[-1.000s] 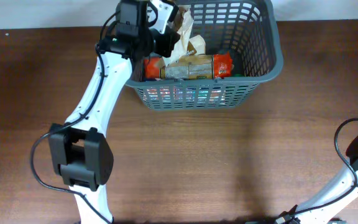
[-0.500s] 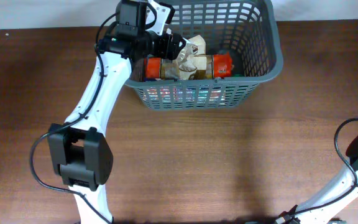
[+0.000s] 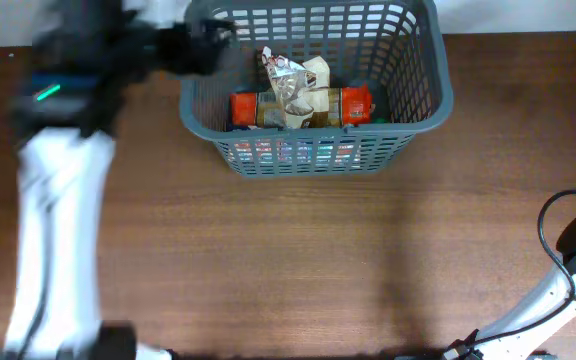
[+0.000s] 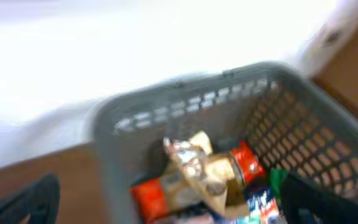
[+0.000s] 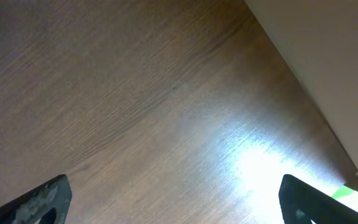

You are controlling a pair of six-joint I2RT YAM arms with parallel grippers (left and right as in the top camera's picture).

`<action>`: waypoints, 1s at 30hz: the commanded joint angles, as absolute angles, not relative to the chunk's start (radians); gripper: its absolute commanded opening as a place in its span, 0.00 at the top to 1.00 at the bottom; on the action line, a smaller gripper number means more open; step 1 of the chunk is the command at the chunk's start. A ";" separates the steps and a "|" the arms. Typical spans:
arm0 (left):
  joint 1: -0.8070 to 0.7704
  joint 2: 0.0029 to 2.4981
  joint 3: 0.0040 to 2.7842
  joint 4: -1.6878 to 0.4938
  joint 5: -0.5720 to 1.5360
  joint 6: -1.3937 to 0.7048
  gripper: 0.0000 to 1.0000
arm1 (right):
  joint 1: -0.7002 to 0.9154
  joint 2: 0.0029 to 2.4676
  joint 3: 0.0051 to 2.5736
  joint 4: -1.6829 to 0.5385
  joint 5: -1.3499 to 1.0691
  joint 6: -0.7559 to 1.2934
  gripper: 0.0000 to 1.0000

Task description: Pack container

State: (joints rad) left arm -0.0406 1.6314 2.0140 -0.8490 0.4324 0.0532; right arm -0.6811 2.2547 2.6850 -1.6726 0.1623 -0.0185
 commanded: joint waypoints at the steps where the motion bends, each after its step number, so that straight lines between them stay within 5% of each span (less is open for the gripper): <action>1: 0.025 1.481 2.028 -0.986 0.437 0.097 0.01 | -0.687 2.251 2.682 -1.672 0.161 -0.006 0.01; 12: 0.049 1.210 2.028 -1.266 0.431 0.130 0.01 | -0.687 2.251 2.682 -1.672 0.161 -0.006 0.01; 20: 0.049 1.063 2.028 -1.473 0.069 0.128 0.01 | -0.687 2.251 2.682 -1.672 0.161 -0.006 0.01; 30: 0.049 0.911 1.893 -1.685 0.052 0.007 0.01 | -0.687 2.251 2.682 -1.672 0.161 -0.006 0.01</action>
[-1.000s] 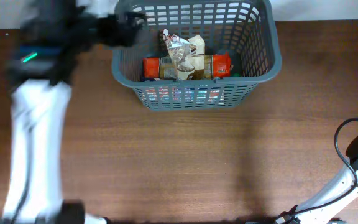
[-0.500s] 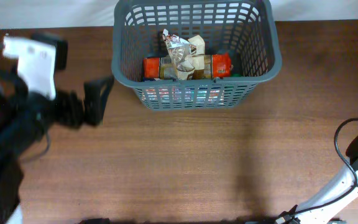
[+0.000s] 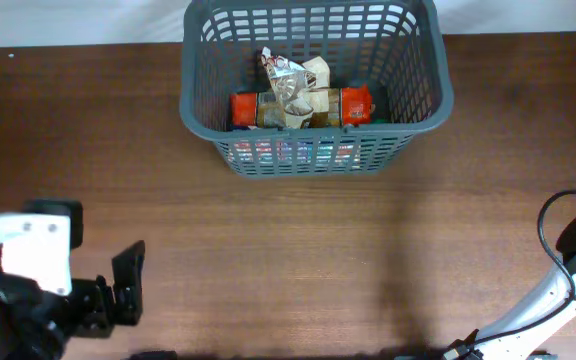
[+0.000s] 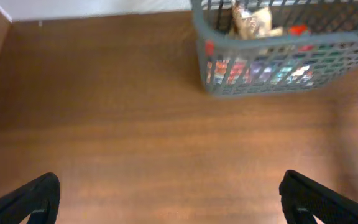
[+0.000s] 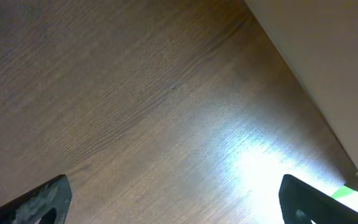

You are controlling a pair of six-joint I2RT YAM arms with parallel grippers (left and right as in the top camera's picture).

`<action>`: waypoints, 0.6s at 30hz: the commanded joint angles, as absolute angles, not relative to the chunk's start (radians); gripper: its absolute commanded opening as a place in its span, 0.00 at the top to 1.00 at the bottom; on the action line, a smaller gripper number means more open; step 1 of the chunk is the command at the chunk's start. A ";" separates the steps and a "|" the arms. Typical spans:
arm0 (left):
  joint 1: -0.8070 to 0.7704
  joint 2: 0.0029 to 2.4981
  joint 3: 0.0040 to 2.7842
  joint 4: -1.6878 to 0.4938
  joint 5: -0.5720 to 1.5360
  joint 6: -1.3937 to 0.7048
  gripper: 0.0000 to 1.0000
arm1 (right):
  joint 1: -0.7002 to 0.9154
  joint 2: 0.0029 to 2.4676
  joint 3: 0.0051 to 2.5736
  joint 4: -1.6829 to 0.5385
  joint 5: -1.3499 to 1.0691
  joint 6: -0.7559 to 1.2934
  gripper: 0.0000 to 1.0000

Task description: Pack container

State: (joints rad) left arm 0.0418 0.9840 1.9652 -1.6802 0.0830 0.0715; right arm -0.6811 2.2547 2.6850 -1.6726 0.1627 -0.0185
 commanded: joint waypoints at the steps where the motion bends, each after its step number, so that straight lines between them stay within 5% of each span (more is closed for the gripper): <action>1: 0.049 0.831 1.816 -1.681 0.055 -0.018 0.01 | -0.687 2.251 2.682 -1.672 0.161 -0.006 0.01; 11: 0.049 0.342 1.259 -1.479 0.207 -0.147 0.01 | -0.687 2.251 2.682 -1.672 0.161 -0.006 0.01; 18: 0.049 0.303 1.018 -1.444 0.207 -0.431 0.01 | -0.687 2.251 2.682 -1.672 0.161 -0.006 0.01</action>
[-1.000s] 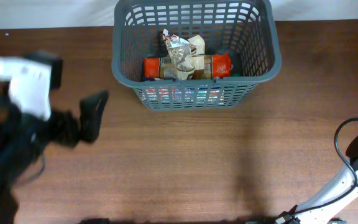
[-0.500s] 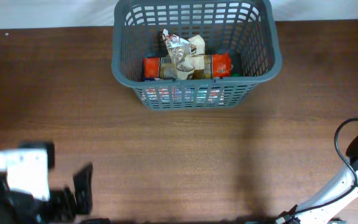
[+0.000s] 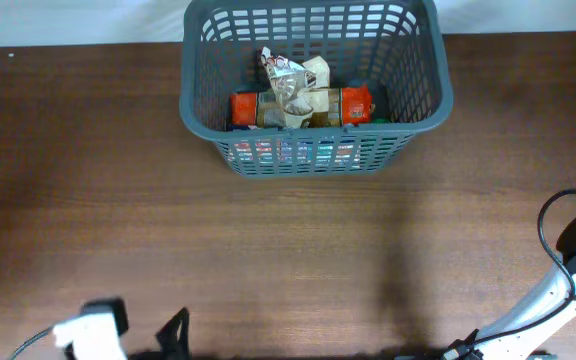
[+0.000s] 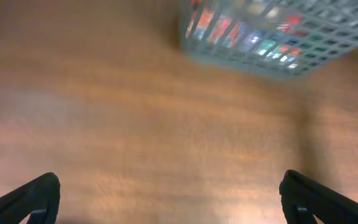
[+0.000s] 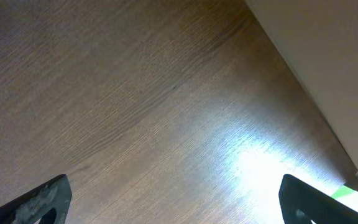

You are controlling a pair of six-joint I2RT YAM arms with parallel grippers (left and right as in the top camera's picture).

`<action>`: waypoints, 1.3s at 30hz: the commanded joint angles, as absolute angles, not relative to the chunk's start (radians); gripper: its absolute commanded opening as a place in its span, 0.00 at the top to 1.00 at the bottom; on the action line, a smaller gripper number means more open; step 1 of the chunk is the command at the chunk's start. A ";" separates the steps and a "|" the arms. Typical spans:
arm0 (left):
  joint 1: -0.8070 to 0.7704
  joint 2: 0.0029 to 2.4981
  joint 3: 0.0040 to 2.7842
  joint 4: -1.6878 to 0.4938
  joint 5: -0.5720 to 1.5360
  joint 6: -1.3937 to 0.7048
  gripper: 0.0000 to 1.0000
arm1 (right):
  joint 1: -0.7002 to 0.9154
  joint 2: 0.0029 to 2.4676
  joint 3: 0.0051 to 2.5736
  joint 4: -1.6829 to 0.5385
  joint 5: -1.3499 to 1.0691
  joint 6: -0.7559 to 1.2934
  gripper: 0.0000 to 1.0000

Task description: Pack container

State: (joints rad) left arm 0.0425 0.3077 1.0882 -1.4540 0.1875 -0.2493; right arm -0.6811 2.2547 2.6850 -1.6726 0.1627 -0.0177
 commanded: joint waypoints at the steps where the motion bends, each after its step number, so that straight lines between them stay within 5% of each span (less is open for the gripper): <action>1: 0.049 0.303 0.998 -1.445 0.207 -0.482 0.01 | -0.687 2.251 2.682 -1.672 0.161 -0.006 0.01; 12: 0.049 0.303 0.950 -1.291 0.275 -0.582 0.01 | -0.687 2.251 2.682 -1.672 0.161 -0.006 0.01; 19: 0.049 0.303 0.949 -1.022 0.261 -0.189 0.01 | -0.687 2.251 2.682 -1.672 0.161 -0.006 0.01; 28: 0.049 0.303 0.844 -0.956 0.236 -0.013 0.01 | -0.687 2.251 2.682 -1.672 0.161 -0.006 0.01; 39: 0.049 0.303 0.468 -0.373 0.341 -0.007 0.01 | -0.687 2.251 2.682 -1.672 0.161 -0.006 0.01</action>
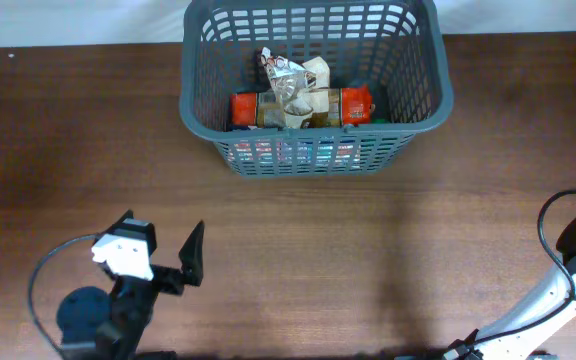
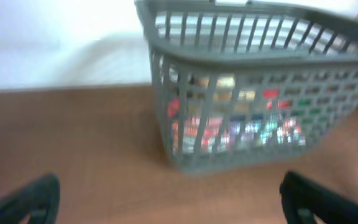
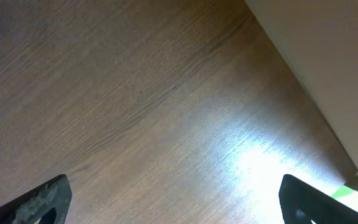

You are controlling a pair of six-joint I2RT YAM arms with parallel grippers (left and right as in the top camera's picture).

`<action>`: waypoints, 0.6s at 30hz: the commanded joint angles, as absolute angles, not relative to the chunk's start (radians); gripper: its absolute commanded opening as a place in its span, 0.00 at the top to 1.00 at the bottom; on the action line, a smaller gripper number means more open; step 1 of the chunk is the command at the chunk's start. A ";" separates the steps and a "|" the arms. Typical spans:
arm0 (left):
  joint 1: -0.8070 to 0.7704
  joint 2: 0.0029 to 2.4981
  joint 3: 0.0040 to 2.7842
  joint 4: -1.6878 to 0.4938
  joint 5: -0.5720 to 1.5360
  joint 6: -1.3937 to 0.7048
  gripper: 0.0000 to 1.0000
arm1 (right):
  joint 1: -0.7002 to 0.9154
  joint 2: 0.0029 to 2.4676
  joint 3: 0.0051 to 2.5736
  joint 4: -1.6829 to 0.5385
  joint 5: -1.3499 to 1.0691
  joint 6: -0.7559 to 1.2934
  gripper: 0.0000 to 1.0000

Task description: Pack container

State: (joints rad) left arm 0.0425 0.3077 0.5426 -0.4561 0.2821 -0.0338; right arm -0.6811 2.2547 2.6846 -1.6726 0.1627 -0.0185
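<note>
A grey slatted basket (image 1: pixel 416 95) stands at the table's far middle. It holds orange-red packets (image 1: pixel 251 108), a crumpled silver and tan wrapper (image 1: pixel 292 84) and a bit of green. The left wrist view faces the basket's (image 2: pixel 247 93) side from low down. My left gripper (image 2: pixel 169 210) is open and empty, well short of the basket. The left arm (image 1: pixel 123 255) is at the near left. My right gripper (image 3: pixel 182 202) is open with nothing in it, over bare wood.
The brown wooden table (image 1: pixel 368 260) spreads between the basket and both arms. A black cable (image 1: pixel 546 222) and the white right arm (image 1: pixel 553 295) lie at the near right corner. A pale wall or board (image 3: pixel 328 56) borders the table in the right wrist view.
The left arm has come up from the overhead view's bottom edge to the near left. Its camera now faces the basket's side instead of looking down at the table. The right arm is unchanged.
The left arm first reached to the basket's left rim, gripper open above the packets. It then stood withdrawn at the near left corner, then almost out of the overhead view. Now it is at the near left, facing the basket. The basket's contents look the same throughout.
</note>
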 commanded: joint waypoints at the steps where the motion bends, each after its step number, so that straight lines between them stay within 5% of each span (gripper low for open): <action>1: 0.049 0.299 0.443 -0.331 0.346 -0.007 0.01 | -0.687 2.251 2.682 -1.672 0.161 -0.006 0.02; 18: 0.049 0.061 0.282 -0.234 0.265 -0.006 0.01 | -0.687 2.251 2.682 -1.672 0.161 -0.006 0.01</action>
